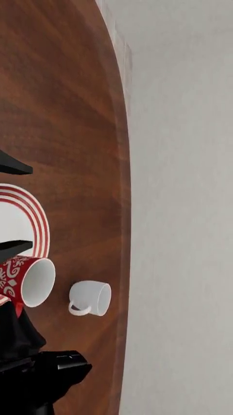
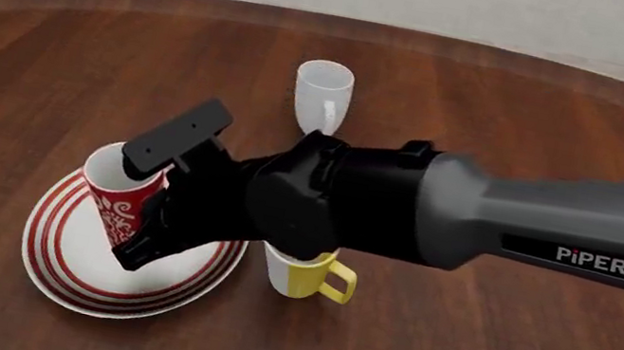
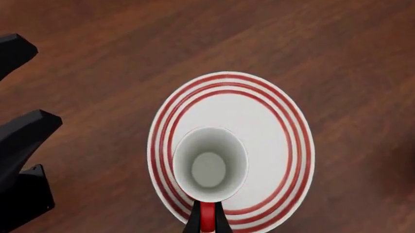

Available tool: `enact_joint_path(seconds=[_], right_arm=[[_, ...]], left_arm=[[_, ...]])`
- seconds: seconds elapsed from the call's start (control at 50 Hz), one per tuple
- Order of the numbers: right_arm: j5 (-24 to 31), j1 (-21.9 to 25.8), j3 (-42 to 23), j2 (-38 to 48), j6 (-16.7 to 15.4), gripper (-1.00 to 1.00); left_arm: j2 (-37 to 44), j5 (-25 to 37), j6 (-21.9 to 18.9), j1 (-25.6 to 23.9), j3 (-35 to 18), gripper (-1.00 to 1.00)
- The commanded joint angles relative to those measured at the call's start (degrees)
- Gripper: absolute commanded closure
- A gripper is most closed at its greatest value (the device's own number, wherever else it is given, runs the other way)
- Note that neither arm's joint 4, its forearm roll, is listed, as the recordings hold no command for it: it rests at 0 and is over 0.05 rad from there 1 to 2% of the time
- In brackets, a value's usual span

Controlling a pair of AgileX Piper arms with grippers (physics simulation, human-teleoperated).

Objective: Pick up the red mug and put it on the plate

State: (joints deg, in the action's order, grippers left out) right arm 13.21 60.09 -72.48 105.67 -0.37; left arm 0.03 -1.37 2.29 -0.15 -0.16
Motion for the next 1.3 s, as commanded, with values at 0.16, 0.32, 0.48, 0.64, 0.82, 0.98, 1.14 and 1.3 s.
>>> enact_joint_path(seconds=[0.16,0.32,0.48,0.64,0.82,0.98,1.14,1.3], right_arm=[[-0.83,-0.21,-0.45,1.24,0.31,1.00],[-1.11,-0.46,-0.45,1.87,0.20,1.00],[-1.32,-0.73,-1.09,2.66,-0.08,1.00],[-1.48,-0.97,-1.64,3.54,-0.14,1.00],[-1.51,-1.01,-2.03,4.11,-0.09,1.00],[-1.61,-1.24,-2.32,4.88,-0.30,1.00],[-1.42,-1.32,-2.91,5.68,-0.24,1.00],[-1.18,-1.19,-3.33,5.99,-0.47,1.00]], left_arm=[[0.01,0.08,0.12,0.20,-0.05,-1.00],[0.01,0.06,0.23,0.26,-0.03,-1.00],[0.01,0.40,0.36,0.30,-0.39,-1.00],[0.01,0.17,0.47,0.37,-0.17,-1.00],[0.01,0.01,0.51,0.38,-0.03,-1.00],[0.01,0.12,0.59,0.41,-0.17,-1.00],[0.01,0.00,0.54,0.39,0.07,-1.00],[0.01,-0.01,0.54,0.57,0.08,-1.00]])
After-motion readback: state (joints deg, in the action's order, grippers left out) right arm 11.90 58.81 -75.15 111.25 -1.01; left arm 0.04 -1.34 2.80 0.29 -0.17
